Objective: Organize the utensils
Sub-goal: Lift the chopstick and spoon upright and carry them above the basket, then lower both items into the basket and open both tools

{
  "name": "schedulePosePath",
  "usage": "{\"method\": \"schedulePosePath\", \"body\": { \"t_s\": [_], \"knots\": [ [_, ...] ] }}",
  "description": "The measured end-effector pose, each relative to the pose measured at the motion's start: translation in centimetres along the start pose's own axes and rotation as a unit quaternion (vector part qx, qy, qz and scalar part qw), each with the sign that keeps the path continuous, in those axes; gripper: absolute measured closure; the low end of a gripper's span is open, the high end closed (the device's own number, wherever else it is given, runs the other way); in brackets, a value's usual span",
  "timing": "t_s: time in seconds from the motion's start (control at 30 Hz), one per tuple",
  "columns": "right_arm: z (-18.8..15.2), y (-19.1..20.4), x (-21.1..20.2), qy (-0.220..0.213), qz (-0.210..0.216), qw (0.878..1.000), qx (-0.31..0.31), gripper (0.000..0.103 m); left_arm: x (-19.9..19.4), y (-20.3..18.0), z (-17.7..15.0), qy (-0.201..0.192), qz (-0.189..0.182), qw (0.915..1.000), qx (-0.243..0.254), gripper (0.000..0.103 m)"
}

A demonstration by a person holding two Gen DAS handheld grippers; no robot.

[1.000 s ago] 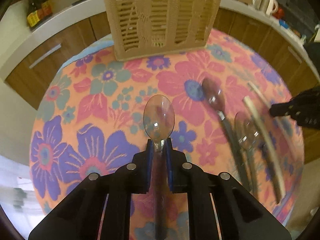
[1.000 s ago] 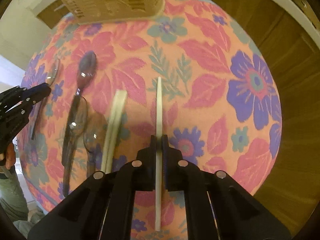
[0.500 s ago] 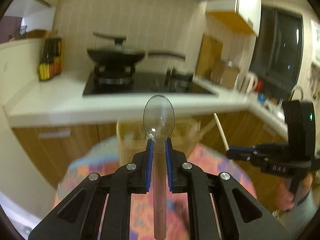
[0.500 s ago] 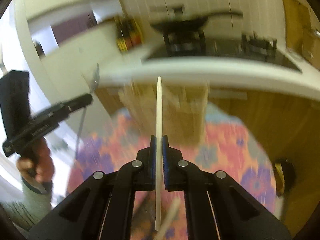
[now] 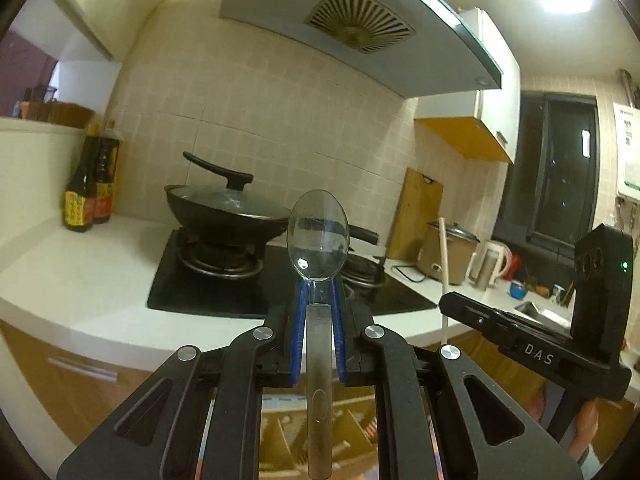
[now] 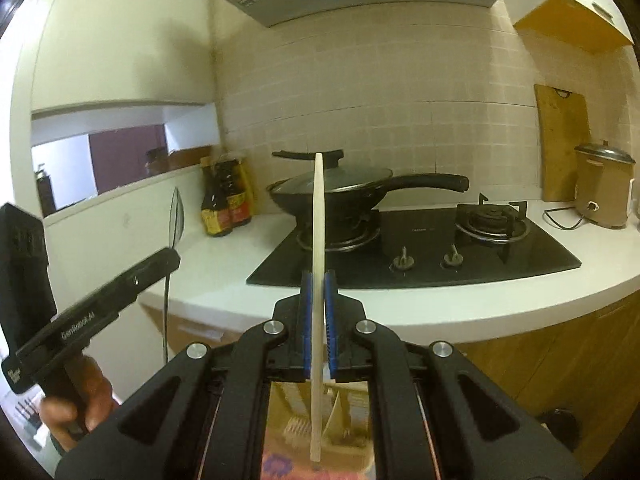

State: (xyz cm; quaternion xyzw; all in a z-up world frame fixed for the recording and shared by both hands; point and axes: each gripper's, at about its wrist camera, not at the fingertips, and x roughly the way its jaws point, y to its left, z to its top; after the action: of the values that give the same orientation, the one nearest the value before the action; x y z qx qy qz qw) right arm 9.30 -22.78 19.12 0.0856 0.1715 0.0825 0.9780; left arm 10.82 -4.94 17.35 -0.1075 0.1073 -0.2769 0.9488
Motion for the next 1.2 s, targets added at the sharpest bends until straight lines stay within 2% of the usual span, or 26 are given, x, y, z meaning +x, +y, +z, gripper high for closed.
{"method": "schedulePosePath", "body": {
  "t_s": [0.23,0.5,0.73,0.9,0.93,0.97,1.0,1.03,1.07,1.2],
  "knots": [
    [-2.3,-0.6,2.9,-0.045,-0.063,0.997,-0.018,0.099,3.1,3.5,-2.0,-0.004,0.013,0.9995,-0.028,0.093],
    [-4.9,-1.8,4.2,-0.045,-0.066,0.997,-0.016,0.099,4.7,4.6,-4.3,0.001,0.023,0.9996,-0.013,0.092],
    [-5.8,-2.0,3.2,-0.017,-0.045,0.999,-0.007,0.096,4.2,5.0,-5.8,0.011,0.030,0.9994,-0.009,0.091],
    [-6.3,-2.2,1.5,0.005,-0.033,0.999,0.003,0.095,3.0,5.3,-6.3,0.026,0.028,0.9992,-0.011,0.082],
    [-6.4,-2.3,1.0,0.011,-0.031,0.999,0.008,0.093,2.6,5.4,-6.4,0.032,0.024,0.9991,-0.014,0.070],
    [-6.5,-2.5,0.6,0.017,-0.027,0.999,0.015,0.085,2.2,5.4,-6.4,0.036,0.023,0.9990,-0.016,0.051],
    [-6.6,-2.7,-0.1,0.026,-0.020,0.999,0.024,0.078,1.6,5.3,-6.4,0.037,0.024,0.9989,-0.019,0.046],
    [-6.7,-2.9,-0.7,0.031,-0.017,0.999,0.031,0.066,0.9,5.3,-6.4,0.036,0.026,0.9988,-0.020,0.044],
    [-6.8,-3.0,-1.3,0.032,-0.018,0.999,0.037,0.059,0.3,5.2,-6.4,0.042,0.022,0.9987,-0.021,0.044],
    [-8.0,-3.3,-4.7,0.047,-0.021,0.997,0.054,0.059,-2.1,4.8,-6.6,0.058,0.012,0.9979,-0.027,0.040]
  ]
}}
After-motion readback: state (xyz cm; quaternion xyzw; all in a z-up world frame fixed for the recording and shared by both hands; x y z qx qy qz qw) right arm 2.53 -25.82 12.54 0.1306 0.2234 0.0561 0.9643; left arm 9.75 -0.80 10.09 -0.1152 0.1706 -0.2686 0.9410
